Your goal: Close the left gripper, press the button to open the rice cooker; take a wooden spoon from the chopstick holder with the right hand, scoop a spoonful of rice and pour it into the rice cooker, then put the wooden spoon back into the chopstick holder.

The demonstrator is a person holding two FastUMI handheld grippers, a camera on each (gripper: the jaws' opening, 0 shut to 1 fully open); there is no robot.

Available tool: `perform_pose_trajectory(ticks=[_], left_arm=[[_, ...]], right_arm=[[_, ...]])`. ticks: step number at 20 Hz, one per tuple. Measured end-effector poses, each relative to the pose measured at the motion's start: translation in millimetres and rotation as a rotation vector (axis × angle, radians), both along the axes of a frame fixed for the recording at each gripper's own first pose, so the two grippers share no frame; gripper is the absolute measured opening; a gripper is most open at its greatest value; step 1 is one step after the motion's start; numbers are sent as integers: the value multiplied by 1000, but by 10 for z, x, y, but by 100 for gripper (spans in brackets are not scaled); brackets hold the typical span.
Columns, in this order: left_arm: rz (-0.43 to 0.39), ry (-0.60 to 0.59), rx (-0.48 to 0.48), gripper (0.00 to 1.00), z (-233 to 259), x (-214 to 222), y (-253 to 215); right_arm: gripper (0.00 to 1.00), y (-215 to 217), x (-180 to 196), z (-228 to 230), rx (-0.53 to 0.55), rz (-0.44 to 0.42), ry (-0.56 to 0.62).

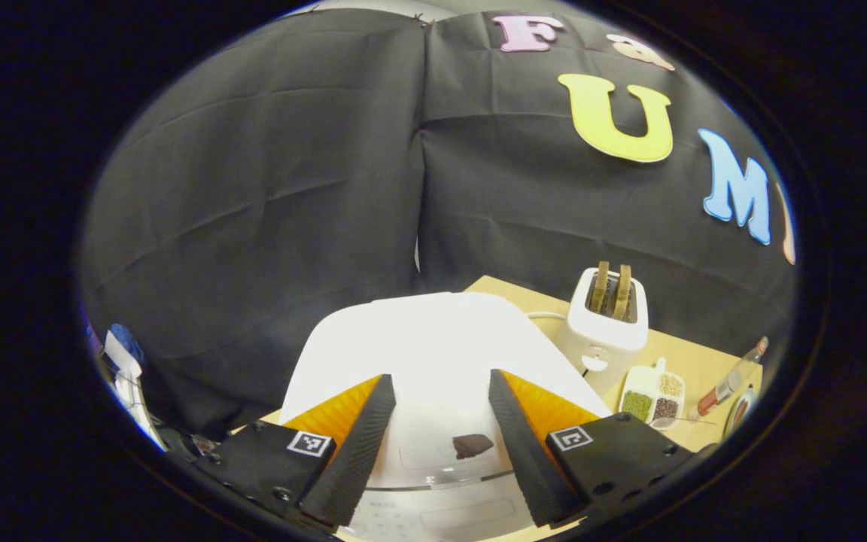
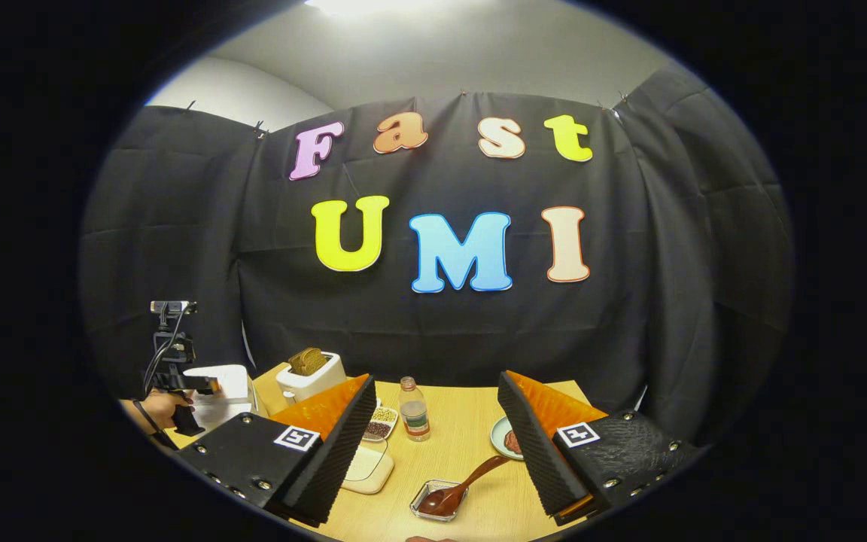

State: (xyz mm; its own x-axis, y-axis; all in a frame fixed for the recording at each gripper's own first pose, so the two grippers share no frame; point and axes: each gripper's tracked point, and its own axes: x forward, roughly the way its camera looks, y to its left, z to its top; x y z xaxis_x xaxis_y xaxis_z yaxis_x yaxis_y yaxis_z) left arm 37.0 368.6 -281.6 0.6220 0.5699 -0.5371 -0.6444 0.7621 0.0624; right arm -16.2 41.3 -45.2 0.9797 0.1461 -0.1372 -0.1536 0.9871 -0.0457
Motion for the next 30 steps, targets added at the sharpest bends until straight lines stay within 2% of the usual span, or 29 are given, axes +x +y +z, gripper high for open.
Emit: perform_pose_trajectory(ticks=[1,2,3,4,6,7,8,9,14,15,16,18,19,20,21,23,24,30], left_arm=[[-2,1,1,90,-9,4,-4],[-3,0,2,84,-2,8,3],[-4,0,4,84,-7,8,-3],[-5,1,5,90,-5,9,-2],[-9,1,6,90,15,-96,-29],[-11,2,7,84,-5,-122,-26],[-13,2,6,90,2,-114,-14],[-15,5,6,90,-41,-131,-4],[-24,32,-12,90,-76,-188,-21],[-29,37,-14,86,-100,-174,-12],[-30,37,-12,90,-95,-170,-15],[-32,35,-6,91,-113,-157,-26],[-33,33,-5,96,-111,-159,-24],[-35,33,-8,91,-121,-171,-26],[-36,37,-17,96,-112,-186,-43],[-72,67,-3,89,-143,-184,-54],[-94,72,-1,91,-145,-165,-65],[-140,54,-24,90,-61,-126,-60]], right_arm=[[99,14,-7,3,-2,2,0],[99,32,-15,1,-5,4,0],[99,43,-25,-4,-8,6,-1],[99,54,-32,-6,-10,6,0],[99,78,-39,-18,-11,9,4],[99,83,-37,-20,-10,10,6],[99,99,-48,-27,-9,11,8],[99,101,-45,-31,-7,11,9],[99,116,-50,-70,5,10,18],[99,122,-50,-69,8,9,20],[99,120,-49,-78,11,9,21],[99,109,-51,-109,11,7,30],[99,111,-54,-99,12,7,30],[99,113,-60,-94,13,6,29],[99,106,-63,-93,14,5,28],[99,93,-60,-111,18,1,29],[99,94,-71,-100,31,-1,24],[99,81,-49,-24,71,14,6]])
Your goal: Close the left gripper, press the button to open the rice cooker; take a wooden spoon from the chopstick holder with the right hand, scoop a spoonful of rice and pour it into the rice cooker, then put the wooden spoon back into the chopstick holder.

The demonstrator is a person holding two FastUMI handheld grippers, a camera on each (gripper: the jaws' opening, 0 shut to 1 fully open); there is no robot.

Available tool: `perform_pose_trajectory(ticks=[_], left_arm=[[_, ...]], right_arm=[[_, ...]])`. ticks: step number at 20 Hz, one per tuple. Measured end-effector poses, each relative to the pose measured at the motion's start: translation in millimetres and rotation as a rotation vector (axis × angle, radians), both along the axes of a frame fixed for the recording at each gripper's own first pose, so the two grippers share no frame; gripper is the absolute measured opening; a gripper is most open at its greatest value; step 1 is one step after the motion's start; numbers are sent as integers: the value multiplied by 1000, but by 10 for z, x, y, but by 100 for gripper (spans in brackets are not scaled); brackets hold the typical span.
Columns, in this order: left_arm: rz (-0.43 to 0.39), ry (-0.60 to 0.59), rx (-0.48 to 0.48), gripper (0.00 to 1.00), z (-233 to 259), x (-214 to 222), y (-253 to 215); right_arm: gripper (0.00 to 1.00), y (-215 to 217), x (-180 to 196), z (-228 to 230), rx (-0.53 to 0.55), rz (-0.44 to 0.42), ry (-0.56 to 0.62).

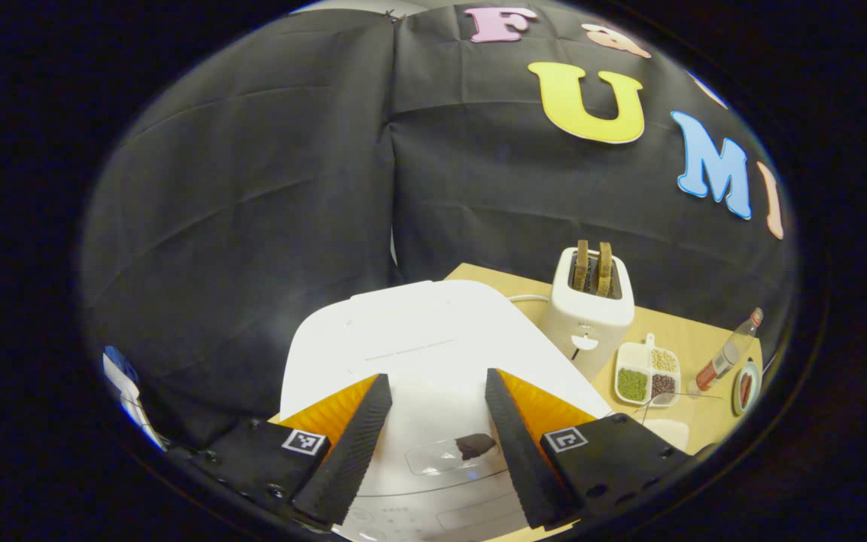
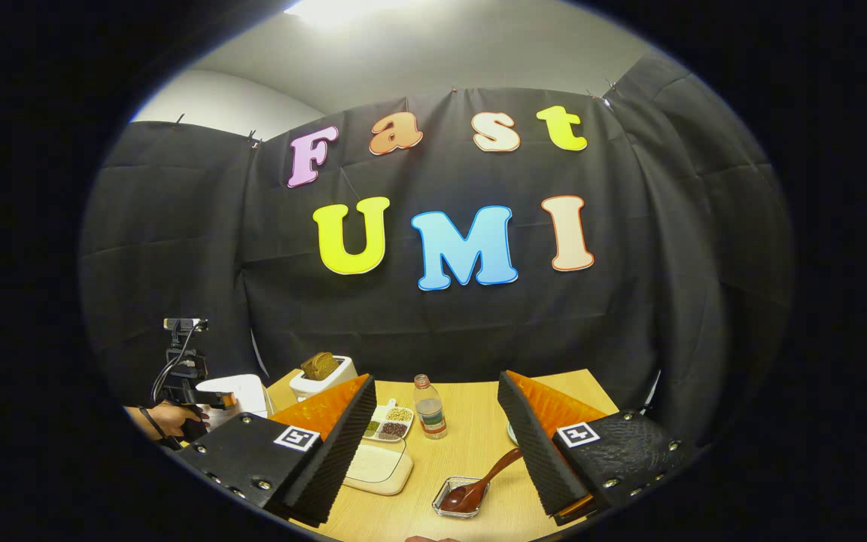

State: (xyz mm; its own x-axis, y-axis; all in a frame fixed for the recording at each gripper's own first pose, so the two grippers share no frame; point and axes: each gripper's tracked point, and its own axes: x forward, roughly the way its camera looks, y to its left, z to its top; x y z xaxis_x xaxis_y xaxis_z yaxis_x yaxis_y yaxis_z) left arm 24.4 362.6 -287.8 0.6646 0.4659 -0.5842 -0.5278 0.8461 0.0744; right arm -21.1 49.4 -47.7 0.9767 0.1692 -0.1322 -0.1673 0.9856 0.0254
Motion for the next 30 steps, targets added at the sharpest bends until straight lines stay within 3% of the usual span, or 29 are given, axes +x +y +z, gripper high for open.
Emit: perform_pose_trajectory(ticks=[3,7,19,24,30], left_arm=[[0,-50,17,89,324,39,-6],[-61,-128,77,89,756,50,-300],[-274,-450,108,88,2298,-127,-1794],[-350,-568,78,89,2812,-255,-2352],[-419,-603,40,89,2940,-291,-2840]], right_arm=[[99,-71,17,73,-8,-8,-22],[99,-167,41,175,-23,-24,-54],[100,-339,167,408,-29,-70,-100],[99,-337,164,517,-24,-78,-121],[99,-241,136,619,-21,-83,-141]])
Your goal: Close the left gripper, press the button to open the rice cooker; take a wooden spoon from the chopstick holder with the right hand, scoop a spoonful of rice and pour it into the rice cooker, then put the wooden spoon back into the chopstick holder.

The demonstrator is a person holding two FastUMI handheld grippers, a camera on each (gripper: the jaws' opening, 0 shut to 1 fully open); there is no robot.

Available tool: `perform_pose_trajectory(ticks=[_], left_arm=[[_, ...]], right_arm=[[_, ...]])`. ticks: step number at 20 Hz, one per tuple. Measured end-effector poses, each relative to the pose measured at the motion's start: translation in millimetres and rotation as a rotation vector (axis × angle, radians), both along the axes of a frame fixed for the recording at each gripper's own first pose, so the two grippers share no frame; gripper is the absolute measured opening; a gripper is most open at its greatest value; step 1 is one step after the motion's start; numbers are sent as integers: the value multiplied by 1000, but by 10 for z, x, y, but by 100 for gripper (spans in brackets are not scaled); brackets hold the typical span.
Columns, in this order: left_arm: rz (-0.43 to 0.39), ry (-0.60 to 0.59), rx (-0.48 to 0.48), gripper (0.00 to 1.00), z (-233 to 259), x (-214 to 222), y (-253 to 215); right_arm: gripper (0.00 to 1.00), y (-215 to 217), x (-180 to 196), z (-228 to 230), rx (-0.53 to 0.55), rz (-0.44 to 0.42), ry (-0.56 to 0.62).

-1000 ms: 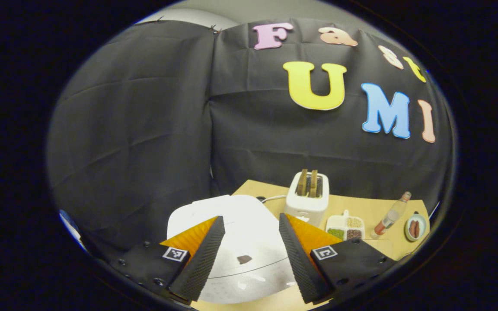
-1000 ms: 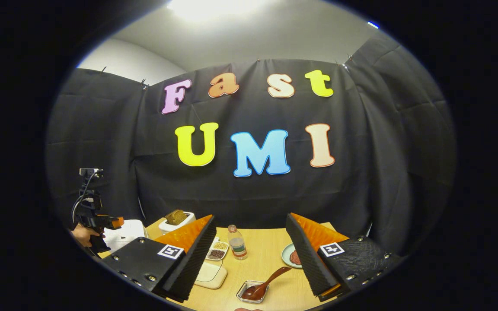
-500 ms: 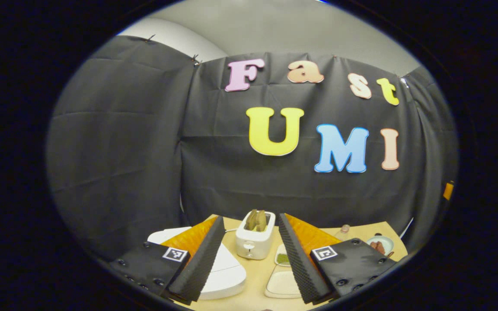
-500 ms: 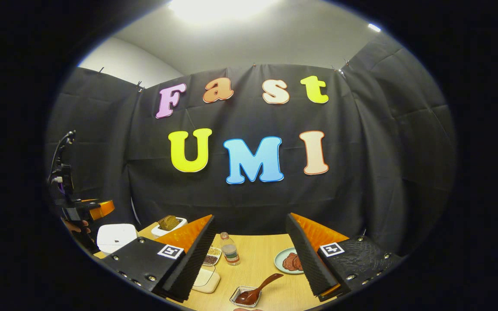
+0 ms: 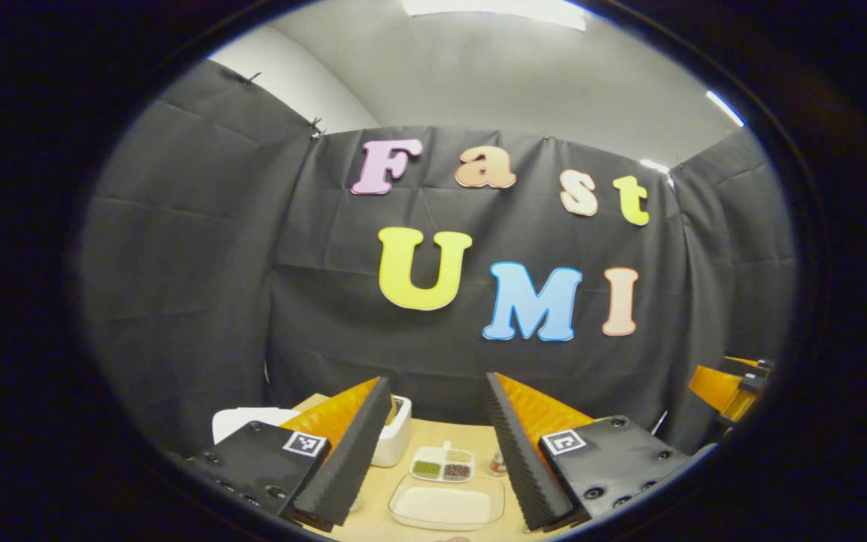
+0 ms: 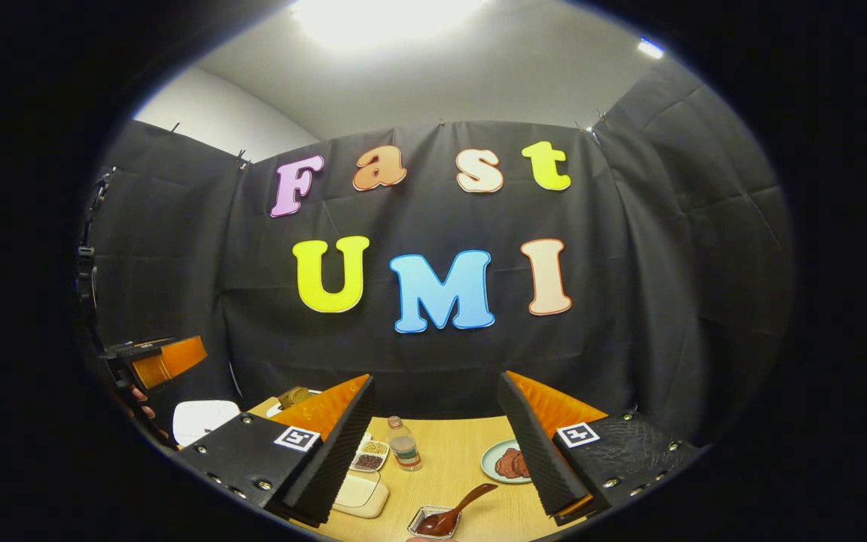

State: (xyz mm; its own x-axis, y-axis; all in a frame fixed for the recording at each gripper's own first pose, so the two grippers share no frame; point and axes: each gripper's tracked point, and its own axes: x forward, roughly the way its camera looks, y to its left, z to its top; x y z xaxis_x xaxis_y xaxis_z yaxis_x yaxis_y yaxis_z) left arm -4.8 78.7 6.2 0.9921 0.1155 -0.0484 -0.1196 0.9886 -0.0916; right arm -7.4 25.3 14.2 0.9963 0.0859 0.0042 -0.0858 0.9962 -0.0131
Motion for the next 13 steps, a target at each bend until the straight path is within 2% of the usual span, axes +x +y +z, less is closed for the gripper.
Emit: perform_pose_trajectory(ticks=[5,13], left_arm=[[-60,-3,21,88,20,-38,-192],[-92,0,53,89,20,-108,-98]], right_arm=[[99,93,-19,-38,7,-9,3],[99,256,-54,-45,10,-34,-5]])
